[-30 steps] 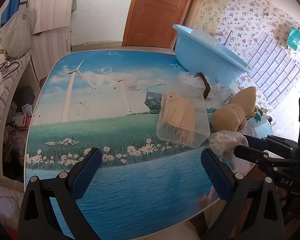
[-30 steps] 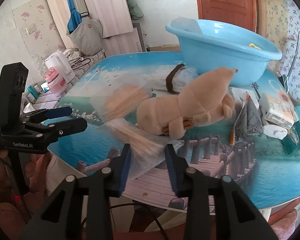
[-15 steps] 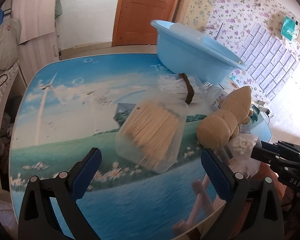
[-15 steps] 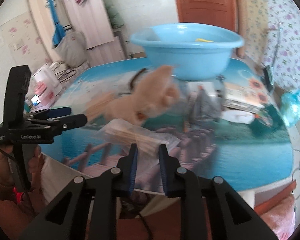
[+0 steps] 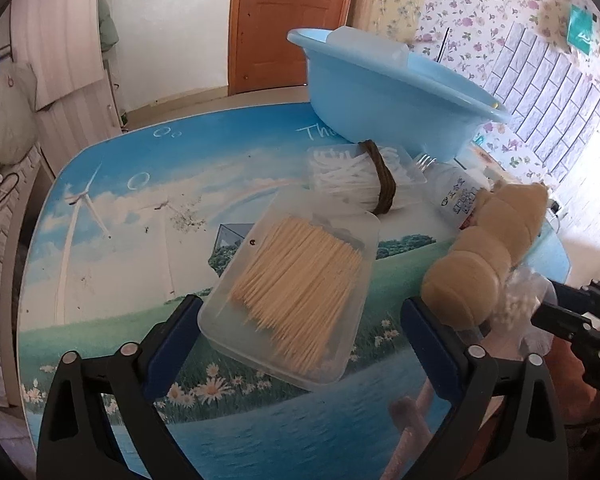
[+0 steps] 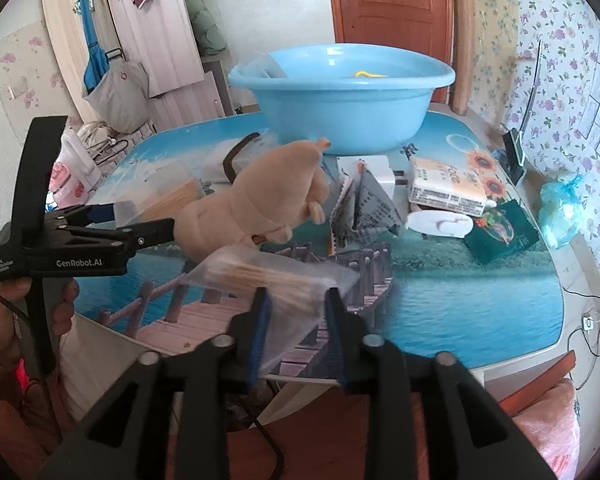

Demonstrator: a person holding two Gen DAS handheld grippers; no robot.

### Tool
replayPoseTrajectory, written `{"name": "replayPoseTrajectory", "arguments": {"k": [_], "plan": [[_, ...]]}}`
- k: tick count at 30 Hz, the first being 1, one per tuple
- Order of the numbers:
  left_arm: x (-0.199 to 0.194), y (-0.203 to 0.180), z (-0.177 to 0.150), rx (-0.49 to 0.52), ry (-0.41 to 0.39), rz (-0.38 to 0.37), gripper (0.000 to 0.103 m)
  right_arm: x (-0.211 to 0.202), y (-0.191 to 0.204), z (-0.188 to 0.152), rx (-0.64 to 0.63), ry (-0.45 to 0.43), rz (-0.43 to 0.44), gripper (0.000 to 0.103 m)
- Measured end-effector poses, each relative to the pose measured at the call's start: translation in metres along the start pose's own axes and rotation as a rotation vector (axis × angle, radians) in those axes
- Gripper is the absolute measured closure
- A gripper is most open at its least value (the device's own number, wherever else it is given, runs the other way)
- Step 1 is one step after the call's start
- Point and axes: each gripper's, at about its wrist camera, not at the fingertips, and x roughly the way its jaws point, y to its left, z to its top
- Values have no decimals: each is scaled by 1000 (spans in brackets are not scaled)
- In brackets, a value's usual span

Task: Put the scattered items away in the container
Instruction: 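Grasp the toothpick box with the left tool while the right tool grasps the swab bag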

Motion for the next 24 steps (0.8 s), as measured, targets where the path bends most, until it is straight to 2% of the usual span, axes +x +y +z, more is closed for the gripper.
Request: {"name": "replayPoseTrajectory", "arguments": {"k": [1, 2, 4, 7, 13, 20, 21, 22, 23, 24], "plan": [[0, -1, 0, 8, -2, 12, 13, 0, 0, 0, 1, -3, -1, 53], [-1, -1, 0, 17, -5, 25, 19, -1, 0, 0, 3, -8, -1, 50], [-2, 0, 1, 29, -9, 48, 24, -1, 1, 0, -3, -10, -7, 47], [3, 1, 4, 31, -13, 54, 25, 1, 4, 0, -19, -5, -20, 44], [7, 1, 7, 48, -19, 68, 23, 6, 7, 0, -33, 8, -17, 44], [9, 2, 9, 51, -27, 75, 22, 17, 7, 0, 8, 30, 14, 44], [8, 2, 8, 52, -28, 76, 23, 17, 7, 0, 11, 30, 18, 44], [7, 2, 8, 53, -32, 76, 30, 17, 6, -1, 16, 30, 27, 45], [6, 3, 7, 54, -39, 73, 41, 17, 5, -1, 21, 29, 42, 52], [4, 3, 7, 55, -40, 79, 41, 17, 5, -2, 28, 32, 55, 57]]}}
